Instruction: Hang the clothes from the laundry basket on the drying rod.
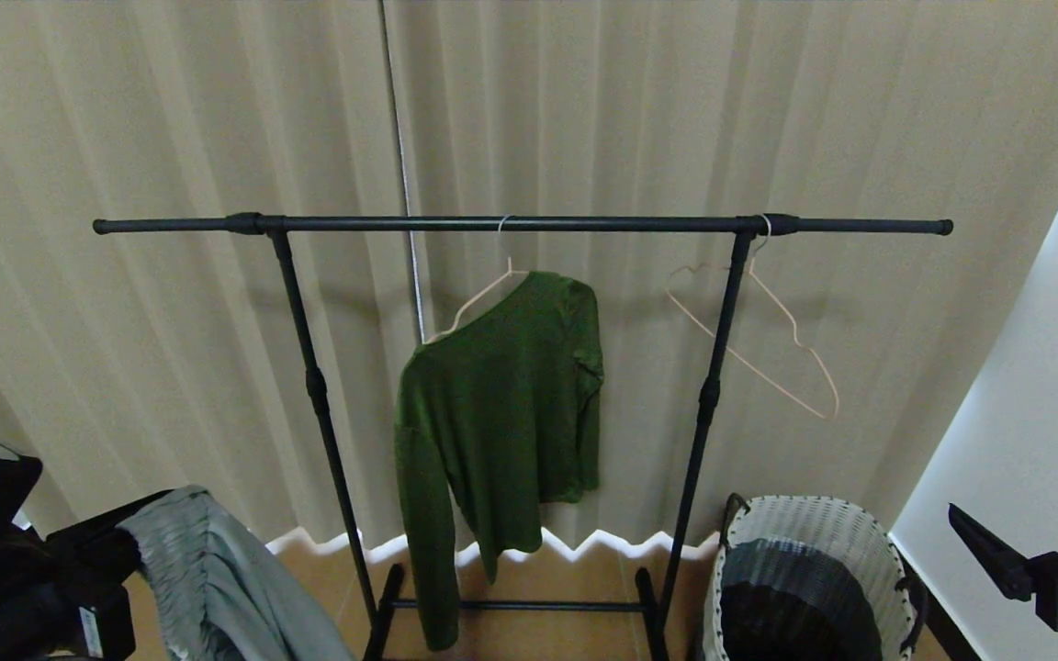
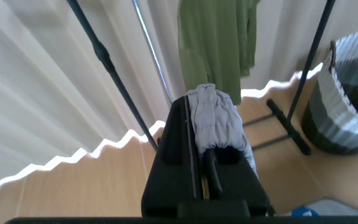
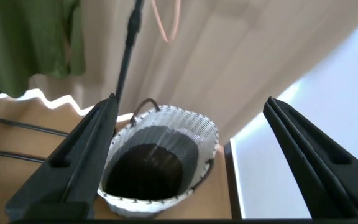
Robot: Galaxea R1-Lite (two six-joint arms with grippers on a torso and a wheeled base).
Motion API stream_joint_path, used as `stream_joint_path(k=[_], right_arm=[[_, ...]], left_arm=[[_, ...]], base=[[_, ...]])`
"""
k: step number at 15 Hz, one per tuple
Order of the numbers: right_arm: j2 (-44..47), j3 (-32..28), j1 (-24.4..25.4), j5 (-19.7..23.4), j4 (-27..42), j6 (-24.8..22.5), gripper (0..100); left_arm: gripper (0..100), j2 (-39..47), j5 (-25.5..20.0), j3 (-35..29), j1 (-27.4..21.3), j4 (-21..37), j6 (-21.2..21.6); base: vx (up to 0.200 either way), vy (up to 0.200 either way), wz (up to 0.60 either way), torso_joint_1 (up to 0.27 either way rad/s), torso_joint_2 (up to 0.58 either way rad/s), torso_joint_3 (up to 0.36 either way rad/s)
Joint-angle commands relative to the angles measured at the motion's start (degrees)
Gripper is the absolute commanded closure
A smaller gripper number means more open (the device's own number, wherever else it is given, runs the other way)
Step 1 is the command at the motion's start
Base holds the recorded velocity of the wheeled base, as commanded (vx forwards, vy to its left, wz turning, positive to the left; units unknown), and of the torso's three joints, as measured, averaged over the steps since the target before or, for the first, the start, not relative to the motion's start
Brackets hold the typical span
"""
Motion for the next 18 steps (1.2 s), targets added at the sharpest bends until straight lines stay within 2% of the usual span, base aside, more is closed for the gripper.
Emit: stream_joint_path(k=[1,3,6,7,8,10,13,18], right_arm=[[-3.29,-2.53,-3.51,-0.44,3.73,-0.21,0],[-6.37,-9.74,-5.26,-0.35,17.97,-0.21,0],[-8.56,-25.30,-5.26,0.35,48.47,0.14,0],[-8.12,-29.34,-5.26,0.44,55.68,0.40,0],[-7.60,-31.71,-5.26,0.79,59.81,0.40,0],[-7.16,-32.06,-5.26,1.41,60.07,0.32,0],[-7.42,-32.33,-2.98,2.11,59.90,0.32,0],[-5.93,-32.50,-2.71,2.64,56.64,0.32,0]], left_arm=[[100,-1.27,-0.69,-0.32,0.04,-0.05,-0.03],[100,-1.09,-3.42,-0.50,0.12,-0.14,-0.03],[100,-0.83,-4.03,-1.55,0.21,-0.05,-0.03],[100,-0.83,-4.03,-1.64,0.21,-0.14,-0.03],[100,-0.83,-4.03,-1.82,0.30,-0.14,-0.12],[100,-0.83,-4.03,-2.08,0.30,-0.05,-0.12],[100,-0.74,-4.03,-2.26,0.30,0.04,-0.20],[100,-0.83,-4.12,-1.99,0.30,0.04,-0.12]], base=[[0.000,0.000,0.00,0.000,0.00,0.000],[0.000,0.000,0.00,0.000,0.00,0.000],[0.000,0.000,0.00,0.000,0.00,0.000],[0.000,0.000,0.00,0.000,0.00,0.000],[0.000,0.000,0.00,0.000,0.00,0.000],[0.000,0.000,0.00,0.000,0.00,0.000],[0.200,0.000,0.00,-0.001,0.00,0.001],[0.200,0.000,0.00,0.009,0.00,0.001]])
